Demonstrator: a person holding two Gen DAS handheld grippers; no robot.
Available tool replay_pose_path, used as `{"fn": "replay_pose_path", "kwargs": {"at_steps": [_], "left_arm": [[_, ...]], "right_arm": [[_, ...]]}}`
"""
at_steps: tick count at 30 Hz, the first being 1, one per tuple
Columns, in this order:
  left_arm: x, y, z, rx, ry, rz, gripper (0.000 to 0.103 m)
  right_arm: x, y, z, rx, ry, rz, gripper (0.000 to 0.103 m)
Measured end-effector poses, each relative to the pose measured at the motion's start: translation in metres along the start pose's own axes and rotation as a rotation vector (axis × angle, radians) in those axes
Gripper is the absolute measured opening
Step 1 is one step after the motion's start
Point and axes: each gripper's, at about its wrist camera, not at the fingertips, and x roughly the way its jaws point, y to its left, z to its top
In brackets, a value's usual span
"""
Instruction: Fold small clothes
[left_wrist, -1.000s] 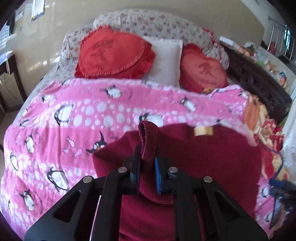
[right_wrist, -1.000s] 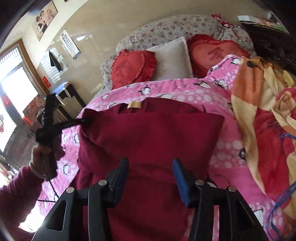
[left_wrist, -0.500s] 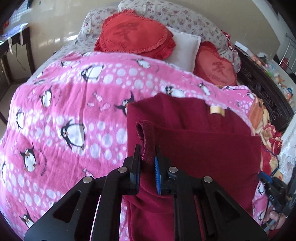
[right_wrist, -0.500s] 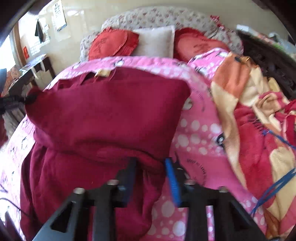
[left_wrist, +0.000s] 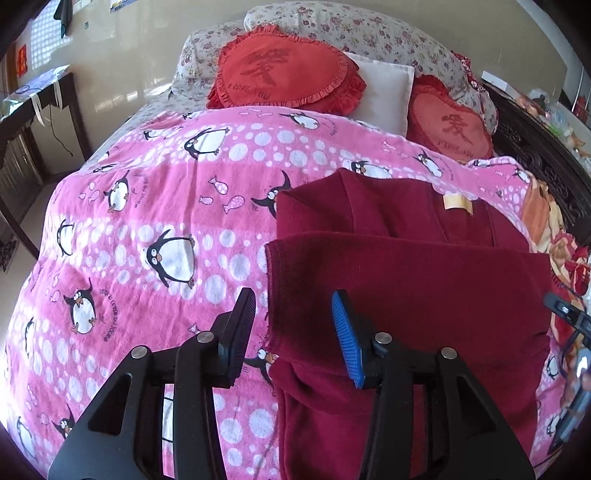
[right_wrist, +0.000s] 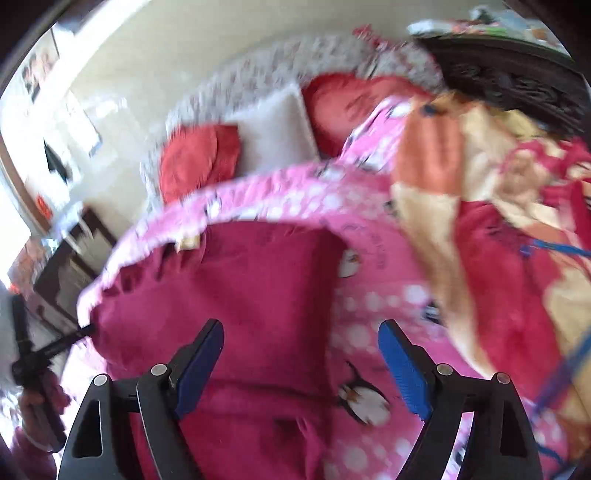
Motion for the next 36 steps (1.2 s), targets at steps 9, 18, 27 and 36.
{"fn": "replay_pose_path", "kwargs": {"at_steps": [9, 18, 27, 36], "left_arm": [[0.017, -0.022, -0.002, 0.065, -0.005, 0.062, 0.043], [0.026, -0.025, -0.002, 0.054, 0.007, 0.079, 0.043], [0.022, -0.022, -0.005, 0.035, 0.014, 0.078, 0.043], [0.014, -0.019, -0.012, 0.025, 0.034, 0.081, 0.043]], "right_arm": [[0.004, -0.001, 0.018, -0.002, -0.061, -0.107, 0.011], [-0.002, 0.000, 0.020, -0.011, -0.044, -0.198, 0.019], [-0.029, 0.055, -0.010, -0.141, -0.039, -0.049, 0.029], [0.006, 0.049, -0.031, -0.147, 0.064, -0.119, 0.034]]}}
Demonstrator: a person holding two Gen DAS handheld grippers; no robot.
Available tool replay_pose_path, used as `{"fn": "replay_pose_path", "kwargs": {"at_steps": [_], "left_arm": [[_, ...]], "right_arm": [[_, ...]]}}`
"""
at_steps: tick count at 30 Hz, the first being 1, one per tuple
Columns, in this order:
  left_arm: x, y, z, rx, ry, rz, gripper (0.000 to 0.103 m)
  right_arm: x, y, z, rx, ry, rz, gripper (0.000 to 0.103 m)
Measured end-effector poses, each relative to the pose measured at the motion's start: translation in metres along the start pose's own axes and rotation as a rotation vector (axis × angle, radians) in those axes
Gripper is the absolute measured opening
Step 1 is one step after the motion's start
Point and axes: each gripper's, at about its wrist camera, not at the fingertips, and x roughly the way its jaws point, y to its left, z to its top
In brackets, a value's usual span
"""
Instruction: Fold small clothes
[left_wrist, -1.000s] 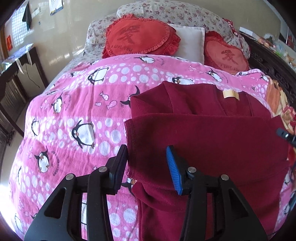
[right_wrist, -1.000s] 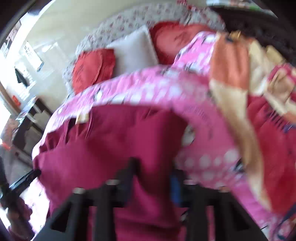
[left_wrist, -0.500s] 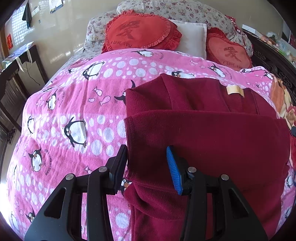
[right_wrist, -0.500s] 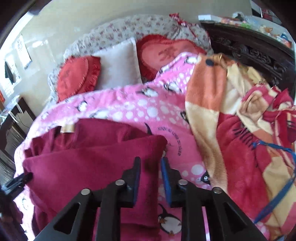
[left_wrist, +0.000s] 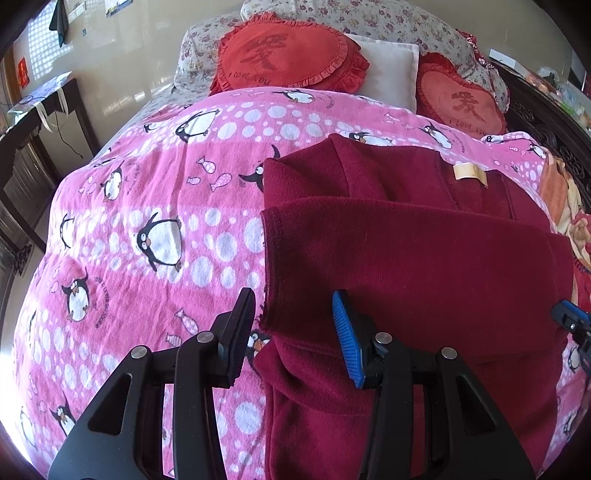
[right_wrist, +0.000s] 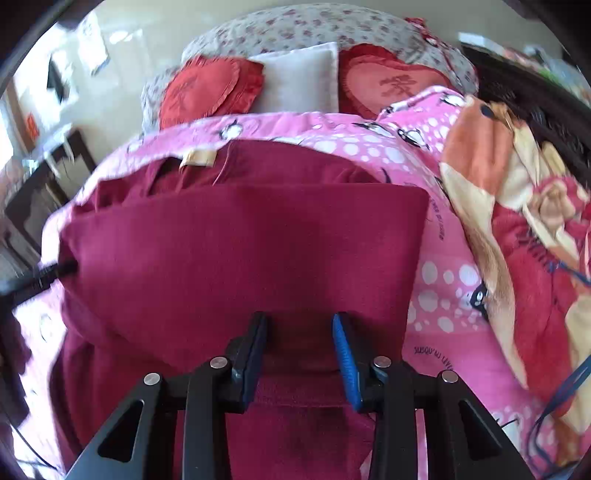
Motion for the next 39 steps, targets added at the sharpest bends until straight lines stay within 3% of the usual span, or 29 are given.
{"fn": "replay_pose_path", "kwargs": {"at_steps": [6, 10, 14, 19, 22, 26, 29, 31, 32, 35, 37, 39], "left_arm": [[-0.014, 0.003, -0.013, -0.003, 0.001, -0.010, 0.043], [-0.022, 0.003, -0.026, 0.001, 0.013, -0.018, 0.043], [-0.030, 0.005, -0.042, 0.003, 0.028, -0.023, 0.043], [-0.044, 0.010, -0.063, -0.009, 0.044, -0.062, 0.043], [-0.051, 0.012, -0.078, -0.004, 0.057, -0.078, 0.043], [-0.052, 0.012, -0.097, -0.004, 0.091, -0.103, 0.043], [-0.048, 0.007, -0.109, 0.017, 0.119, -0.107, 0.043], [-0.043, 0.002, -0.117, 0.044, 0.138, -0.096, 0.043], [-0.040, 0.001, -0.121, 0.058, 0.153, -0.086, 0.043], [-0.041, 0.001, -0.129, 0.066, 0.143, -0.076, 0.043], [-0.045, 0.003, -0.132, 0.066, 0.151, -0.080, 0.043], [-0.051, 0.008, -0.135, 0.063, 0.150, -0.090, 0.043]], "right_arm": [[-0.022, 0.000, -0.008, -0.022, -0.025, -0.049, 0.036], [-0.002, -0.018, -0.017, 0.023, 0.040, -0.102, 0.039], [-0.005, -0.034, -0.021, 0.121, 0.050, -0.054, 0.039], [-0.036, -0.028, -0.029, 0.102, 0.020, -0.041, 0.042], [-0.043, -0.028, -0.041, 0.106, 0.026, -0.028, 0.050], [-0.029, -0.039, -0.058, 0.169, 0.071, -0.011, 0.053], [-0.012, -0.043, -0.070, 0.224, 0.120, 0.066, 0.053], [-0.012, -0.041, -0.074, 0.201, 0.097, 0.061, 0.045], [-0.014, -0.040, -0.075, 0.176, 0.083, 0.029, 0.035], [-0.018, -0.039, -0.074, 0.139, 0.087, -0.075, 0.032], [-0.032, -0.038, -0.075, 0.154, 0.086, -0.051, 0.032], [-0.053, -0.029, -0.079, 0.153, 0.075, 0.057, 0.032]]}}
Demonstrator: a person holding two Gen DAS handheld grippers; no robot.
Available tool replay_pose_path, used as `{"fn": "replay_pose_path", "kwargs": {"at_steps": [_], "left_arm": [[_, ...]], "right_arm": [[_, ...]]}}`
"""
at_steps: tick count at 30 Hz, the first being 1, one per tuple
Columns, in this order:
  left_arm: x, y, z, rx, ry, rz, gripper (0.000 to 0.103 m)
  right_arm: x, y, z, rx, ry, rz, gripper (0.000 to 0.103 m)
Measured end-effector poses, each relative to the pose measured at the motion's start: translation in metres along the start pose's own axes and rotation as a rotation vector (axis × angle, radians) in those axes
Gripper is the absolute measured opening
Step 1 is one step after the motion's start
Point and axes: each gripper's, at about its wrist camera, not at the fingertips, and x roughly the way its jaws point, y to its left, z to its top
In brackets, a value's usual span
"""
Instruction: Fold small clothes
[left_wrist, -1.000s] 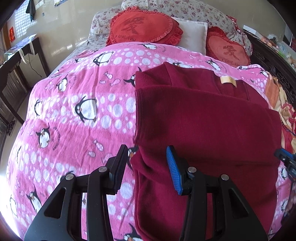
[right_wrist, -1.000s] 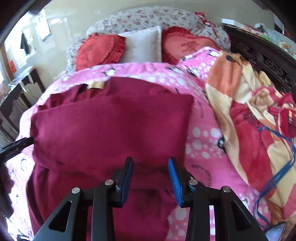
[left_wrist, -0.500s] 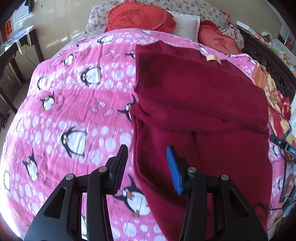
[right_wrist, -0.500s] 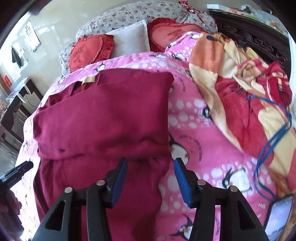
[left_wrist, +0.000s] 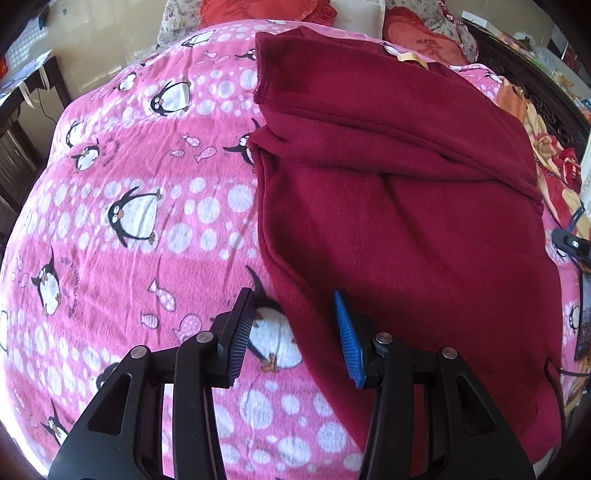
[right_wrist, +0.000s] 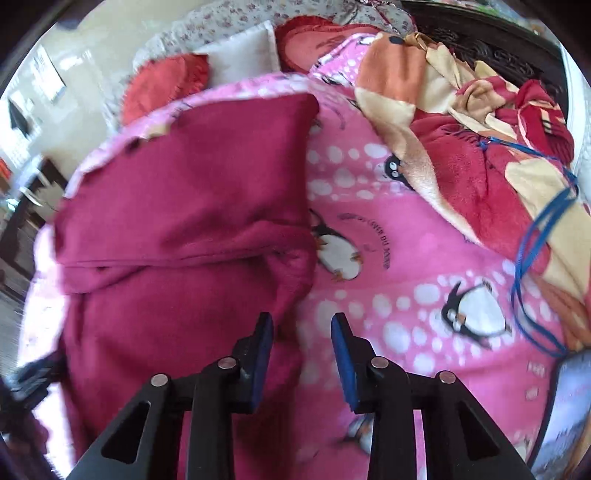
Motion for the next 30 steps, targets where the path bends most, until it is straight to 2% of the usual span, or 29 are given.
{"fn": "replay_pose_path", "kwargs": {"at_steps": [2, 3, 5, 8, 9, 11, 12, 13, 15, 17, 20, 21, 23, 26, 28, 30], "left_arm": [[-0.006, 0.004, -0.005, 0.002, -0.004, -0.001, 0.043], [-0.009, 0.006, -0.007, 0.002, -0.006, -0.006, 0.043], [-0.017, 0.013, -0.012, -0.011, -0.011, -0.021, 0.043], [-0.034, 0.028, -0.015, -0.045, -0.017, -0.051, 0.043], [-0.041, 0.032, -0.016, -0.052, -0.022, -0.056, 0.043], [-0.055, 0.039, -0.019, -0.062, -0.043, -0.062, 0.043], [-0.062, 0.042, -0.019, -0.067, -0.054, -0.064, 0.043], [-0.066, 0.042, -0.020, -0.071, -0.061, -0.067, 0.043], [-0.076, 0.048, -0.022, -0.080, -0.069, -0.084, 0.043], [-0.083, 0.055, -0.026, -0.092, -0.067, -0.097, 0.043], [-0.084, 0.062, -0.033, -0.126, -0.042, -0.139, 0.043], [-0.084, 0.064, -0.038, -0.139, -0.033, -0.154, 0.043], [-0.082, 0.063, -0.048, -0.152, -0.020, -0.167, 0.044], [-0.075, 0.055, -0.063, -0.124, 0.012, -0.166, 0.044], [-0.069, 0.051, -0.072, -0.110, 0.027, -0.159, 0.044], [-0.063, 0.047, -0.080, -0.104, 0.056, -0.166, 0.044]], "right_arm": [[-0.019, 0.026, -0.012, -0.085, 0.021, 0.122, 0.037], [-0.026, 0.042, -0.019, -0.137, 0.028, 0.179, 0.045], [-0.037, 0.074, -0.036, -0.225, 0.056, 0.319, 0.053], [-0.027, 0.113, -0.065, -0.287, 0.171, 0.496, 0.054], [-0.018, 0.124, -0.074, -0.295, 0.208, 0.509, 0.054], [0.000, 0.143, -0.092, -0.325, 0.269, 0.466, 0.054], [0.005, 0.152, -0.102, -0.342, 0.284, 0.442, 0.054], [0.005, 0.167, -0.114, -0.371, 0.291, 0.456, 0.054], [-0.002, 0.192, -0.137, -0.403, 0.304, 0.562, 0.054], [-0.011, 0.220, -0.161, -0.421, 0.357, 0.710, 0.054], [-0.027, 0.235, -0.180, -0.424, 0.393, 0.806, 0.054], [-0.036, 0.228, -0.180, -0.421, 0.356, 0.791, 0.054], [-0.051, 0.200, -0.173, -0.385, 0.268, 0.696, 0.054], [-0.070, 0.135, -0.163, -0.270, 0.168, 0.473, 0.054], [-0.078, 0.093, -0.163, -0.212, 0.130, 0.342, 0.054], [-0.080, 0.054, -0.168, -0.147, 0.133, 0.241, 0.056]]}}
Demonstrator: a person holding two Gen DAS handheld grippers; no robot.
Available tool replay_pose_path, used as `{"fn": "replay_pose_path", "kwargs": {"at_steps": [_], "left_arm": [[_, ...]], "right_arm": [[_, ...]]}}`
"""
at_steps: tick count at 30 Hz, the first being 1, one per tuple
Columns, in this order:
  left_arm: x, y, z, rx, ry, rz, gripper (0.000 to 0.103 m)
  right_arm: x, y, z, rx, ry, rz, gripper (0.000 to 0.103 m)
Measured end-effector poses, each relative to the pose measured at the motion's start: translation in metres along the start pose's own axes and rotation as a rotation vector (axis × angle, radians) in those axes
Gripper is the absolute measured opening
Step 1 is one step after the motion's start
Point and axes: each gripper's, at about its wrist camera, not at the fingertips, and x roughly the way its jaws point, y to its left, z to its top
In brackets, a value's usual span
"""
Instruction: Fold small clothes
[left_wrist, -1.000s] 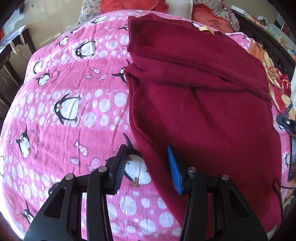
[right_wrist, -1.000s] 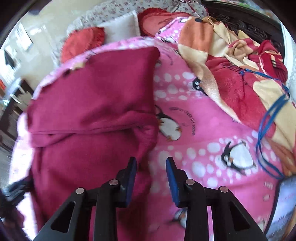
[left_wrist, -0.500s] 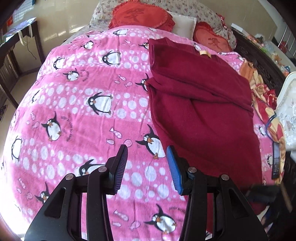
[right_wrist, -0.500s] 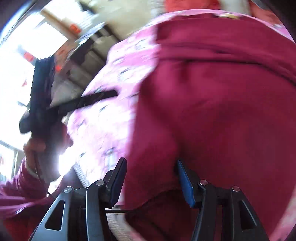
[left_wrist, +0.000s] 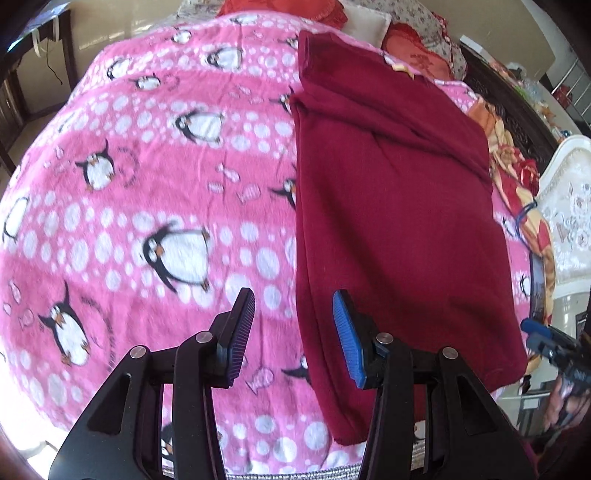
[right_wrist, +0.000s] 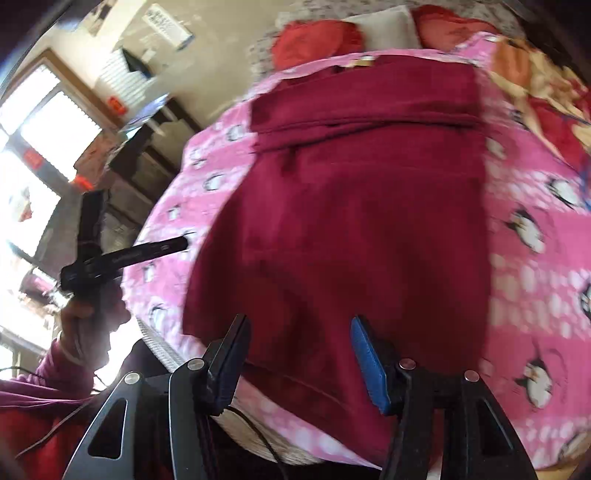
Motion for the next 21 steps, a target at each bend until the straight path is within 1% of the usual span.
{"fn": "replay_pose_path", "kwargs": {"at_steps": [1, 2, 3, 6, 9, 10, 12, 15, 17, 21], "left_arm": [[0.003, -0.001, -0.004, -0.002, 0.016, -0.005, 0.044], [0.005, -0.003, -0.008, -0.005, 0.025, -0.011, 0.044], [0.005, -0.004, -0.011, -0.006, 0.033, -0.017, 0.044], [0.008, -0.009, -0.021, 0.000, 0.065, -0.038, 0.044], [0.013, -0.012, -0.034, -0.007, 0.109, -0.068, 0.044], [0.015, -0.012, -0.038, -0.012, 0.117, -0.073, 0.047], [0.014, -0.014, -0.041, -0.010, 0.092, -0.077, 0.051], [0.015, -0.016, -0.039, -0.026, 0.099, -0.084, 0.060], [0.017, -0.018, -0.038, -0.037, 0.099, -0.097, 0.069], [0.021, -0.026, -0.034, -0.002, 0.107, -0.073, 0.070]], "right_arm": [[-0.001, -0.015, -0.007, 0.036, 0.013, -0.041, 0.056], [-0.001, -0.028, -0.014, 0.080, 0.024, -0.061, 0.056], [-0.002, -0.040, -0.019, 0.114, 0.023, -0.054, 0.056], [-0.007, -0.063, -0.027, 0.219, -0.020, 0.001, 0.057], [-0.009, -0.067, -0.035, 0.243, -0.026, -0.003, 0.059], [-0.006, -0.069, -0.034, 0.250, -0.030, -0.001, 0.059], [-0.006, -0.076, -0.039, 0.277, -0.025, 0.017, 0.063], [0.003, -0.082, -0.040, 0.319, -0.009, 0.054, 0.065], [0.002, -0.082, -0.039, 0.319, -0.021, 0.076, 0.066], [0.005, -0.088, -0.039, 0.364, -0.036, 0.129, 0.067]]}}
